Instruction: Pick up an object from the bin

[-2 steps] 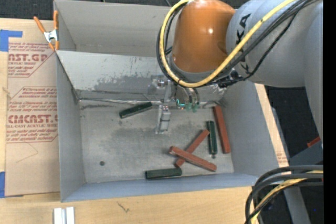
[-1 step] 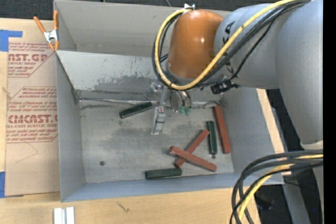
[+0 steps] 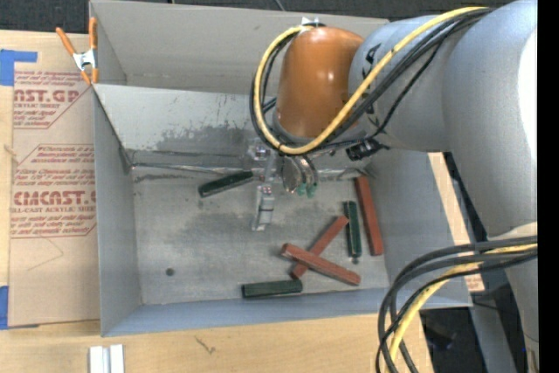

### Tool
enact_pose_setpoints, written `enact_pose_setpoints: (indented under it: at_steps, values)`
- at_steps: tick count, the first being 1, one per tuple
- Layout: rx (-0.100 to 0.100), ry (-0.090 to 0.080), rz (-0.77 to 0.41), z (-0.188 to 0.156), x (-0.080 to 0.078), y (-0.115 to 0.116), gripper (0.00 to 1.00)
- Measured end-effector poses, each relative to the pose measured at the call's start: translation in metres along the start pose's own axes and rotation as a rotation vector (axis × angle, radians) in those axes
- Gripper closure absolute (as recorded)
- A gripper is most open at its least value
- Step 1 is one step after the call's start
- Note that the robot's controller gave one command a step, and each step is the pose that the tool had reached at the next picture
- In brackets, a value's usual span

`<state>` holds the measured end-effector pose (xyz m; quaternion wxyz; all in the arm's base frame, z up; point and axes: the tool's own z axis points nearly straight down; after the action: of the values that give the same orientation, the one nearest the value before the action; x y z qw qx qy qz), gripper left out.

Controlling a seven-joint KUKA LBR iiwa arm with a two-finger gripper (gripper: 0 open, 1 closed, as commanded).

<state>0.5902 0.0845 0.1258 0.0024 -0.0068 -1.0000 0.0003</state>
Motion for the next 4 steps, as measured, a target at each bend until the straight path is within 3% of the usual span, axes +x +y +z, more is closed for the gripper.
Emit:
enact_pose_setpoints:
  at_steps: [1, 3, 4]
  values:
    - [-0.004, -0.014, 0.107, 0.053, -0.002, 0.010, 1.00]
    - [-0.002, -0.015, 0.081, 0.053, 0.000, 0.013, 1.00]
    - [0.002, 0.001, 0.063, 0.015, 0.013, 0.048, 1.00]
